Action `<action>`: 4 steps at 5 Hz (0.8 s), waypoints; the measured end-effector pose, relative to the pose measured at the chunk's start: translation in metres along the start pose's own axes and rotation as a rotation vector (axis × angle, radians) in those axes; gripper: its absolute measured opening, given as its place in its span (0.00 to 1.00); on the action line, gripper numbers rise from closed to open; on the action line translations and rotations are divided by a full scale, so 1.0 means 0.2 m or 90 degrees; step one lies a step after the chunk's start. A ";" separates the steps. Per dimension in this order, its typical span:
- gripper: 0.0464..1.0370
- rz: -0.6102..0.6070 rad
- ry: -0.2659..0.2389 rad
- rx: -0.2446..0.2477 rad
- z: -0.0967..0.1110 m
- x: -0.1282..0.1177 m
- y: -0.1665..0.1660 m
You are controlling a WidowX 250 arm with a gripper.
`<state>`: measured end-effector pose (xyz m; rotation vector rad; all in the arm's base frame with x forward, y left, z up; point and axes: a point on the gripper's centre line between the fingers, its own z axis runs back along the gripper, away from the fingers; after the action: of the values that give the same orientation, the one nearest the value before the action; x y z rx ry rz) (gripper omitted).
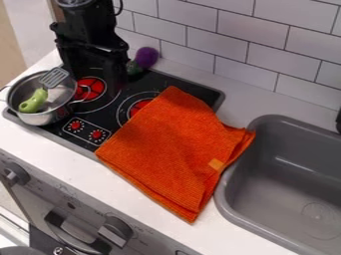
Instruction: Moved the purple item into the cooking pot
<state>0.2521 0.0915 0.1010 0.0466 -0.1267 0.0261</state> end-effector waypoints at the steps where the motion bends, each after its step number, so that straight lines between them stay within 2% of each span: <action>1: 0.96 0.002 0.013 -0.006 -0.03 -0.01 -0.01; 2: 0.96 0.011 0.011 -0.016 -0.06 0.04 0.03; 3: 0.96 -0.008 -0.024 -0.028 -0.07 0.10 0.07; 4: 0.96 0.004 -0.039 -0.027 -0.11 0.16 0.16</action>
<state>0.2862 0.1254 0.0844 0.0043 -0.1880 0.0287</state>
